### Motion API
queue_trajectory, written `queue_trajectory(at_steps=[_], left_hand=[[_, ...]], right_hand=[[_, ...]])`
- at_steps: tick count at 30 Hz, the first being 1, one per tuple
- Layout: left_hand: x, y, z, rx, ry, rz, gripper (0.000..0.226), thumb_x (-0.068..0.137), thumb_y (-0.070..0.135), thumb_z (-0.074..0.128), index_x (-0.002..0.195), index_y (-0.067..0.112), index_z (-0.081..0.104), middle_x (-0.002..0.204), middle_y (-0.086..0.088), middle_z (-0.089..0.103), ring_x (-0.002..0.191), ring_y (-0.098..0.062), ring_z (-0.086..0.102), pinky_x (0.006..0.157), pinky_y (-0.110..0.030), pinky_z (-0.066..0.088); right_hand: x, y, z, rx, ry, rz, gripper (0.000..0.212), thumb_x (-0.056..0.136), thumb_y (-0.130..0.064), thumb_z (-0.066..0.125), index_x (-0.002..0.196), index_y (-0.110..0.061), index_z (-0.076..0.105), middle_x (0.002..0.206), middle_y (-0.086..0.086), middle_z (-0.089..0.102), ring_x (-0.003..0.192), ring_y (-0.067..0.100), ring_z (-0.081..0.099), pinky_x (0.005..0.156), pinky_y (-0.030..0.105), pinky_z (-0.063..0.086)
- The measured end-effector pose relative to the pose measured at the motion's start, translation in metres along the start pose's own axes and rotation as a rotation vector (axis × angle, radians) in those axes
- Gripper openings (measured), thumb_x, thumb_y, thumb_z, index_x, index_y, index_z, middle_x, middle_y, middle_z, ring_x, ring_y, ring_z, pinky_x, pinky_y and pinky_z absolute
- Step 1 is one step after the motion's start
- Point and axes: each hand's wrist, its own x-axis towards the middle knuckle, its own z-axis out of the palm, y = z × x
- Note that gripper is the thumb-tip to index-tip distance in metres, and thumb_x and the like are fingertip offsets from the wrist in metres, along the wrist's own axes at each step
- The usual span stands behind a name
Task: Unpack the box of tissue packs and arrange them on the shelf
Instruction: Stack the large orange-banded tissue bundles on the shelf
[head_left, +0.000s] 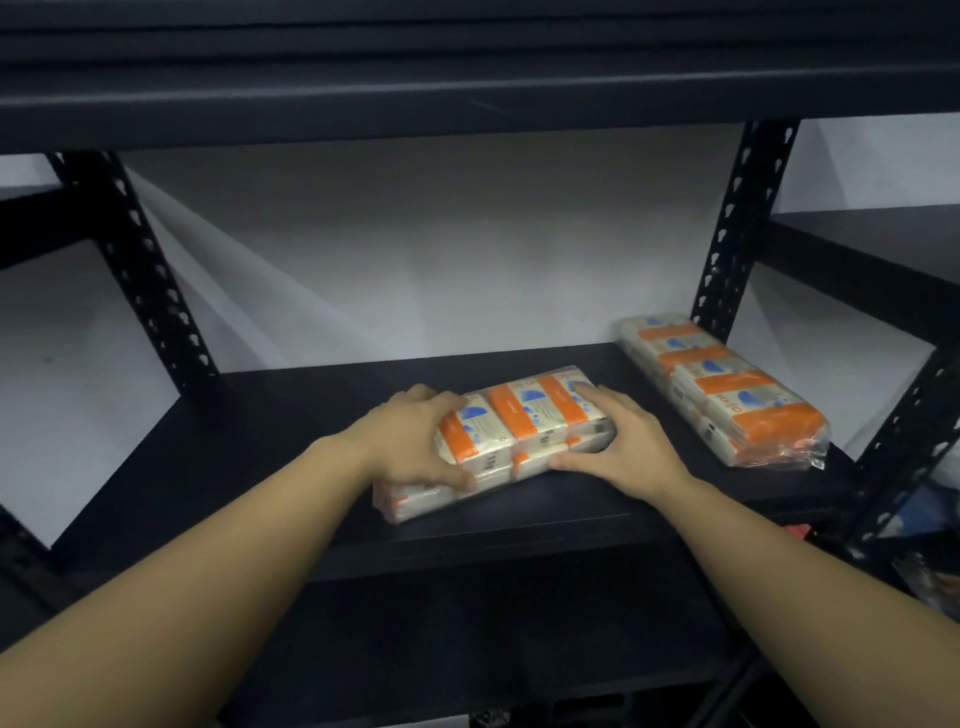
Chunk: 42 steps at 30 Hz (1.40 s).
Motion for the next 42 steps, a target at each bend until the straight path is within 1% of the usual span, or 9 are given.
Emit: queue_trajectory(at_steps=[3,6,12,15,20,25,32,36,42], left_hand=[[-0.015,-0.017,0.007,-0.048,0.050,0.003,0.111,0.062,0.077,0.078,0.157,0.043,0.031,0.149,0.007,0.041,0.132,-0.020,0.047,0.115,-0.046,0.041],[-0.023,-0.029,0.000,-0.037,0.055,0.029,0.101,0.070,0.076,0.077,0.156,0.046,0.034,0.161,0.005,0.035,0.144,-0.023,0.038,0.123,-0.053,0.026],[-0.034,-0.049,-0.007,-0.112,0.057,-0.019,0.090,0.076,0.065,0.081,0.154,0.049,0.039,0.169,-0.007,0.019,0.156,-0.029,0.016,0.126,-0.049,0.021],[-0.039,-0.050,-0.004,-0.125,0.055,-0.003,0.092,0.077,0.060,0.083,0.155,0.043,0.038,0.168,-0.004,0.024,0.155,-0.027,0.019,0.125,-0.049,0.025],[-0.032,-0.042,0.003,0.011,0.117,0.034,0.096,0.073,0.055,0.081,0.155,0.036,0.034,0.167,-0.006,0.028,0.155,-0.028,0.022,0.127,-0.058,0.016],[-0.028,-0.040,0.011,-0.096,0.163,0.069,0.082,0.084,0.067,0.071,0.154,0.043,0.037,0.161,0.000,0.037,0.150,-0.026,0.030,0.123,-0.058,0.024],[-0.041,-0.048,0.032,-0.358,0.263,-0.091,0.079,0.079,0.067,0.076,0.149,0.048,0.046,0.172,-0.005,0.007,0.160,-0.028,0.001,0.127,-0.051,0.021],[-0.053,-0.045,0.045,-0.474,0.348,-0.185,0.085,0.076,0.070,0.076,0.151,0.046,0.043,0.166,-0.005,0.014,0.153,-0.028,0.025,0.122,-0.046,0.036],[-0.067,-0.047,0.051,-0.485,0.442,-0.179,0.084,0.079,0.056,0.083,0.151,0.044,0.043,0.132,0.006,0.045,0.113,-0.009,0.053,0.100,-0.024,0.046]], right_hand=[[-0.001,0.000,0.000,0.023,0.029,-0.026,0.100,0.059,-0.061,0.093,0.148,-0.037,0.053,0.147,-0.009,0.050,0.129,0.008,0.051,0.114,0.043,0.045],[0.006,-0.014,-0.003,-0.119,0.047,-0.074,0.095,0.058,-0.065,0.091,0.141,-0.032,0.060,0.161,-0.003,0.038,0.146,0.018,0.036,0.121,0.050,0.032],[0.034,-0.074,-0.007,-0.460,-0.352,-0.227,0.112,0.061,-0.078,0.082,0.155,-0.041,0.034,0.171,-0.005,0.018,0.154,0.023,0.019,0.122,0.054,0.024],[0.045,-0.086,0.005,-0.543,-0.452,-0.236,0.121,0.064,-0.069,0.085,0.161,-0.038,0.019,0.166,-0.003,0.029,0.149,0.024,0.030,0.120,0.052,0.030],[0.052,-0.093,0.017,-0.568,-0.488,-0.257,0.105,0.062,-0.060,0.083,0.151,-0.042,0.030,0.134,-0.008,0.051,0.121,0.017,0.049,0.102,0.053,0.047],[0.048,-0.082,0.015,-0.489,-0.458,-0.276,0.091,0.064,-0.059,0.085,0.141,-0.045,0.040,0.124,-0.015,0.054,0.112,0.010,0.052,0.099,0.046,0.051],[0.023,-0.049,0.002,-0.392,-0.211,-0.209,0.091,0.070,-0.084,0.069,0.149,-0.045,0.046,0.162,-0.001,0.039,0.152,0.027,0.026,0.121,0.054,0.025],[0.001,-0.024,0.004,-0.156,-0.068,-0.059,0.088,0.072,-0.067,0.081,0.150,-0.044,0.048,0.167,0.003,0.028,0.155,0.024,0.023,0.120,0.050,0.028],[-0.018,-0.012,0.006,0.031,-0.010,-0.072,0.091,0.068,-0.047,0.094,0.148,-0.036,0.053,0.141,-0.011,0.055,0.120,0.001,0.056,0.100,0.022,0.047]])
